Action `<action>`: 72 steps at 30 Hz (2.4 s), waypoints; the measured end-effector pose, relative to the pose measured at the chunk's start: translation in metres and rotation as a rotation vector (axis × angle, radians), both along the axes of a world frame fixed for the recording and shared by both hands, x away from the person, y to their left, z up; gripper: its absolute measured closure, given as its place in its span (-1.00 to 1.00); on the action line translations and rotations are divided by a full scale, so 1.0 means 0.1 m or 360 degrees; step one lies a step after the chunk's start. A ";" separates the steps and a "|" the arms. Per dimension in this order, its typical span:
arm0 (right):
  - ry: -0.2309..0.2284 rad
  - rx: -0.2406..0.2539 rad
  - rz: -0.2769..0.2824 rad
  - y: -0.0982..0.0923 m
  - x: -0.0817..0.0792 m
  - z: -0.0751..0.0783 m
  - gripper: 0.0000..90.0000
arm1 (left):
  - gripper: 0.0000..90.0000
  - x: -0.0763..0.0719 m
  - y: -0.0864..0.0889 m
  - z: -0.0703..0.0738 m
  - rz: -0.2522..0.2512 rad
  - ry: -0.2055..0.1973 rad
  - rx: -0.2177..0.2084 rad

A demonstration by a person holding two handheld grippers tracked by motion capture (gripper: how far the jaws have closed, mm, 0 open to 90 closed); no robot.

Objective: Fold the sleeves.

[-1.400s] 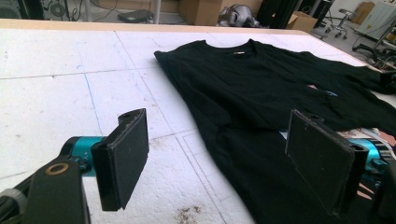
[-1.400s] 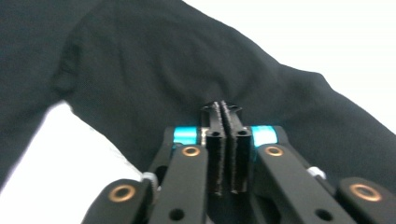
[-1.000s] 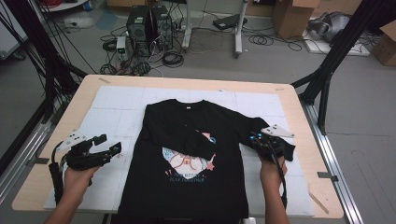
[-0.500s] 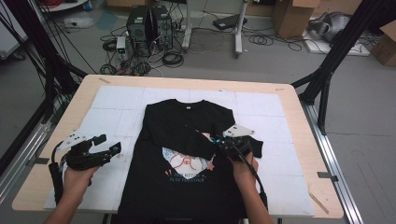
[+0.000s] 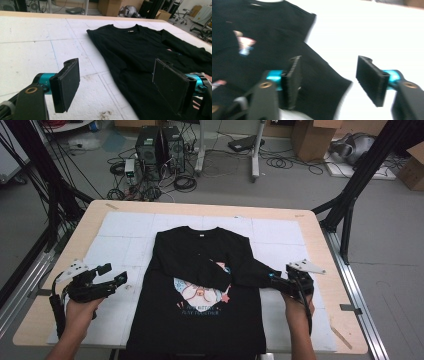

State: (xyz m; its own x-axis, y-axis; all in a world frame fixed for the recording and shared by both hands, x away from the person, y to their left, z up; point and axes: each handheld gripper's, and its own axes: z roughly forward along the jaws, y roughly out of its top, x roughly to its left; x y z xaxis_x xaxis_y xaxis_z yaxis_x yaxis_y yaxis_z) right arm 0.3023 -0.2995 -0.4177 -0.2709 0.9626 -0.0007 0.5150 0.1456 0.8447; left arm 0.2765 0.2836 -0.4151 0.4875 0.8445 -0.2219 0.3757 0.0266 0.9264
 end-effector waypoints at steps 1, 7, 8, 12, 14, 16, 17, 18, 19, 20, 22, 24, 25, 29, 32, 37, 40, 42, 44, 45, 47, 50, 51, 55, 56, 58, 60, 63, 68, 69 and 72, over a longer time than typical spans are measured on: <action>0.0027 0.0033 -0.0025 -0.05 0.00 -0.04 -0.47 | -0.50 0.00 0.00 0.00 0.0001 -0.0004 -0.0002; 0.0205 0.0015 -0.0040 -0.06 0.05 -0.21 -0.53 | -0.50 0.01 -0.01 0.00 0.0003 -0.0009 -0.0009; 0.0228 0.0001 -0.0014 -0.04 0.05 -0.22 -0.40 | -0.50 0.01 0.00 0.00 0.0003 -0.0008 -0.0008; 0.0310 -0.0025 0.0062 0.01 0.08 -0.27 0.08 | -0.50 0.01 0.00 0.00 0.0003 -0.0011 -0.0008; 0.0322 0.0002 0.0060 0.01 0.08 -0.26 0.27 | -0.50 0.01 0.00 0.00 0.0000 -0.0007 -0.0003; 0.0329 0.0038 0.0096 0.01 0.07 -0.25 0.70 | -0.50 0.01 -0.01 0.00 0.0000 -0.0007 -0.0003; 0.0324 0.0024 0.0091 0.02 0.07 -0.24 0.81 | -0.50 0.01 -0.01 0.00 0.0000 -0.0005 0.0000; 0.0318 0.0022 0.0088 0.02 0.07 -0.24 0.83 | -0.50 0.01 -0.01 0.00 -0.0003 -0.0003 0.0003; 0.0316 0.0032 0.0085 0.02 0.07 -0.23 0.85 | -0.50 0.01 -0.01 0.00 -0.0004 -0.0003 0.0005; 0.0298 0.0049 0.0073 0.02 0.06 -0.22 0.85 | -0.50 0.01 -0.01 0.00 -0.0005 -0.0001 0.0007; 0.0241 0.0095 0.0072 0.04 0.05 -0.17 0.85 | -0.50 0.01 -0.01 0.00 -0.0001 0.0000 0.0006; 0.0160 0.0116 0.0101 0.12 0.03 -0.08 0.86 | -0.50 0.01 -0.01 0.00 -0.0001 0.0002 0.0010; 0.0129 0.0119 0.0123 0.16 0.03 -0.05 0.86 | -0.50 0.01 -0.01 0.00 0.0000 0.0000 0.0009; -0.0001 0.0111 0.0262 0.41 0.00 0.10 0.88 | -0.50 0.01 -0.02 0.00 -0.0006 0.0006 0.0017; -0.0052 0.0076 0.0369 0.61 0.00 0.16 0.89 | -0.50 0.00 -0.02 0.00 -0.0006 0.0007 0.0020; -0.0079 0.0083 0.0507 0.85 0.01 0.19 0.89 | -0.50 0.00 -0.02 -0.01 -0.0007 0.0016 0.0029; -0.0105 0.0092 0.0587 0.97 0.00 0.20 0.89 | -0.50 0.00 -0.02 -0.01 -0.0011 0.0020 0.0037; -0.0113 0.0114 0.0640 1.06 0.00 0.20 0.89 | -0.50 0.01 -0.02 -0.01 -0.0012 0.0020 0.0041; -0.0108 0.0124 0.0697 1.17 0.00 0.19 0.89 | -0.50 0.00 -0.03 -0.02 -0.0013 0.0025 0.0045; -0.0100 0.0126 0.0730 1.22 0.00 0.18 0.89 | -0.50 0.00 -0.03 -0.02 -0.0013 0.0028 0.0045; -0.0079 0.0107 0.0792 1.34 0.01 0.15 0.89 | -0.50 0.00 -0.03 -0.02 -0.0013 0.0027 0.0044; -0.0047 0.0105 0.0887 1.50 0.02 0.08 0.89 | -0.50 0.00 -0.03 -0.02 -0.0013 0.0028 0.0044; -0.0036 0.0111 0.0918 1.54 0.02 0.06 0.89 | -0.50 0.00 -0.03 -0.02 -0.0014 0.0027 0.0043; -0.0055 0.0162 0.1049 1.67 0.00 0.03 0.52 | -0.50 0.00 -0.03 -0.02 -0.0014 0.0029 0.0046; -0.0073 0.0152 0.1044 1.69 -0.01 0.04 0.47 | -0.50 0.00 -0.02 -0.02 -0.0015 0.0027 0.0043; -0.0141 0.0148 0.1014 1.66 -0.04 0.09 0.39 | -0.50 0.00 -0.02 -0.02 -0.0012 0.0023 0.0035; -0.0210 0.0105 0.0921 1.58 -0.07 0.16 0.28 | -0.50 -0.01 -0.01 -0.02 -0.0014 0.0026 0.0037; -0.0273 0.0048 0.0762 1.38 -0.11 0.25 0.16 | -0.50 -0.01 -0.01 -0.02 -0.0018 0.0025 0.0030; -0.0231 0.0054 0.0606 0.97 -0.15 0.31 -0.09 | -0.50 -0.01 -0.02 -0.02 -0.0026 0.0032 0.0034; -0.0209 0.0069 0.0604 0.94 -0.15 0.30 -0.09 | -0.50 0.00 -0.03 -0.03 -0.0027 0.0037 0.0039; -0.0169 0.0022 0.0661 1.00 -0.16 0.22 -0.09 | -0.50 0.01 -0.04 -0.03 -0.0023 0.0034 0.0028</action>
State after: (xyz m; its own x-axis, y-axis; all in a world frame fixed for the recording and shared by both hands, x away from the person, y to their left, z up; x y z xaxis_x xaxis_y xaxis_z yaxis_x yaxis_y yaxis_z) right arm 0.2863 -0.1998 -0.3954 -0.6347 0.7718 -0.0375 0.3249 0.3106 0.8933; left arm 0.2775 0.2793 -0.4177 0.4952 0.8411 -0.2176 0.3956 0.0047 0.9184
